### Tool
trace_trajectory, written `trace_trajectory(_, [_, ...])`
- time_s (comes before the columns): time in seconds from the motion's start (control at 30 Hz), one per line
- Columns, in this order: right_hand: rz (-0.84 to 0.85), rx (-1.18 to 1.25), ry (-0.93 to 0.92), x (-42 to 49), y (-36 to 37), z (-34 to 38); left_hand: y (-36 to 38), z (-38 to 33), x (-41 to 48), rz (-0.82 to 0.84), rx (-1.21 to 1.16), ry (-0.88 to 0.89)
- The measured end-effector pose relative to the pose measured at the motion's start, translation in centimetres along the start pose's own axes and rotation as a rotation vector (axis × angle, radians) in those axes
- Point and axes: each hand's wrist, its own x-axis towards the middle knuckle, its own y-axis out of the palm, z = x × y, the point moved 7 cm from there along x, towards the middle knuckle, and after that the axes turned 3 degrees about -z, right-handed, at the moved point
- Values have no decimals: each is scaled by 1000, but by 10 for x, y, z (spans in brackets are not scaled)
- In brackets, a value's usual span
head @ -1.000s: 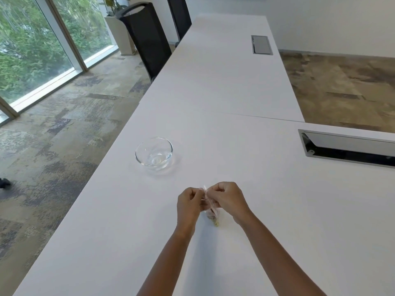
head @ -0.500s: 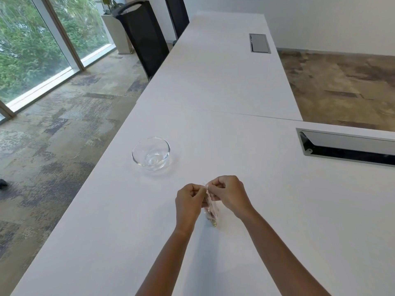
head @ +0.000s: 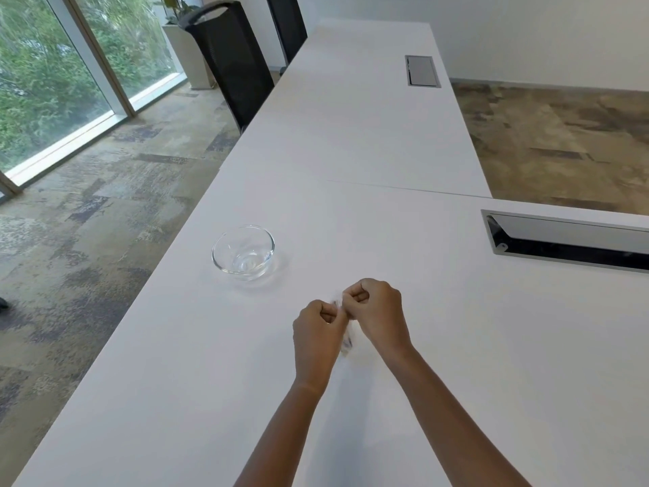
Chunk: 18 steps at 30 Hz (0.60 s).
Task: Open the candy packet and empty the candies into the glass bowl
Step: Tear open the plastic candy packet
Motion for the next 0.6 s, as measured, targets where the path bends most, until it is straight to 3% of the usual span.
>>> trace_trajectory(0.23, [97, 126, 193, -8, 1, -19, 6, 11, 3, 60, -110, -80])
trace_trajectory(0.4, [112, 151, 216, -11, -5, -22, 5, 13, 3, 72, -152, -100])
trace_trajectory(0.6, [-22, 97, 185, -1, -27, -17, -13, -11, 10, -42, -93, 1])
